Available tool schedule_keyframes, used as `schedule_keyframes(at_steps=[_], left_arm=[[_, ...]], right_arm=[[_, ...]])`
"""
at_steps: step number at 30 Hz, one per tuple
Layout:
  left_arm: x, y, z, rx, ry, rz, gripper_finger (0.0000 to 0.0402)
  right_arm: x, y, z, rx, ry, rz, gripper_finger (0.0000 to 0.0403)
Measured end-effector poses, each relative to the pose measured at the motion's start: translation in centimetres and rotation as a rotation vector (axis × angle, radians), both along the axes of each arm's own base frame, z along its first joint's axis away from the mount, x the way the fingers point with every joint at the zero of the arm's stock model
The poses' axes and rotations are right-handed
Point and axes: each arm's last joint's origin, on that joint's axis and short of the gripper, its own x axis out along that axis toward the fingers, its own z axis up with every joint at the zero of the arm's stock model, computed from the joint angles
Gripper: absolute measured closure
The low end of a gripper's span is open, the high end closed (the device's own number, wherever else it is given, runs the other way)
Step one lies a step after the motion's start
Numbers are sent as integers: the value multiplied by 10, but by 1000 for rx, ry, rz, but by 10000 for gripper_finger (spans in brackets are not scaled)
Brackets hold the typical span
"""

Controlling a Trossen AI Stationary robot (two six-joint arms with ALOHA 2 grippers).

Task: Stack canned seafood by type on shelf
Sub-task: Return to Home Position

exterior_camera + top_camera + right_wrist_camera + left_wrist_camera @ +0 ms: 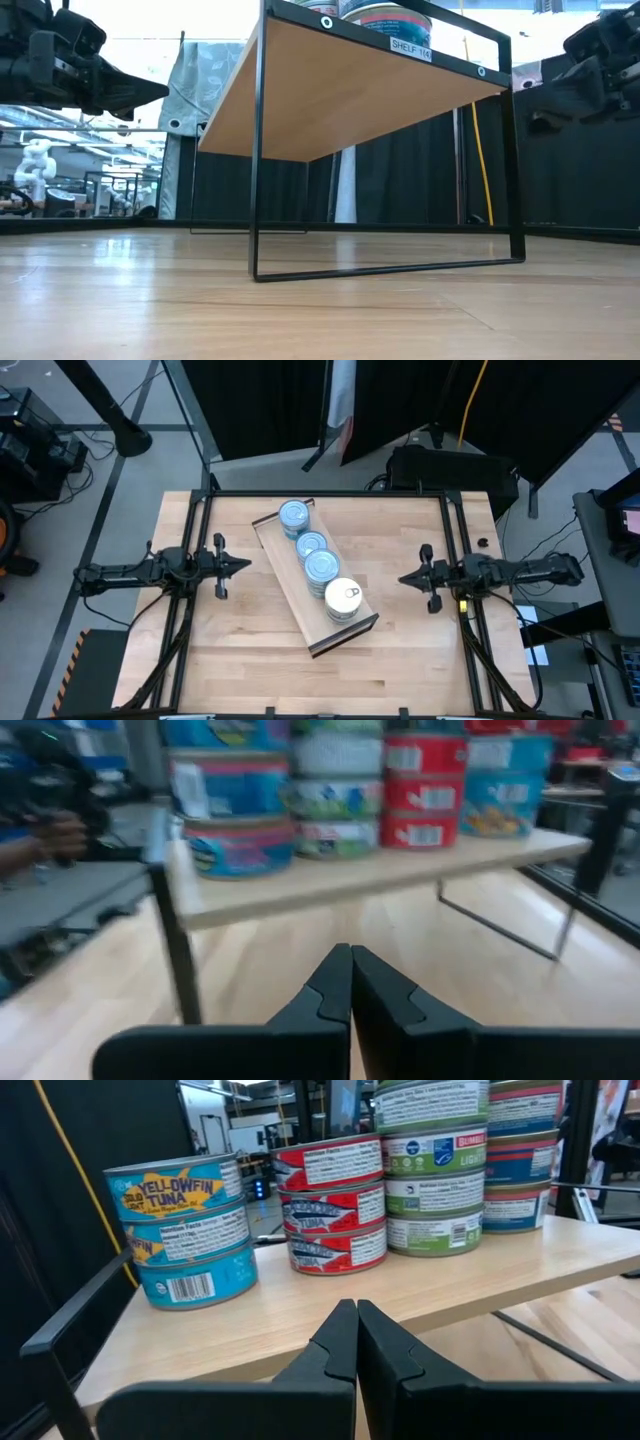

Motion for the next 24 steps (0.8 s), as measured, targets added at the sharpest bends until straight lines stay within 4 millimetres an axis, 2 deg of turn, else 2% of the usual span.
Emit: schedule_keyframes(at_steps=[5,16,24], left_arm=[[0,0,0,0,0,3,402],[0,0,0,-1,-4,6,401],[0,0,0,-40,-6,-4,400]], right_arm=[[-7,0,7,-3,-88,66,403],[-6,0,6,-73,-75,44,403],[-5,0,5,33,-65,44,403]])
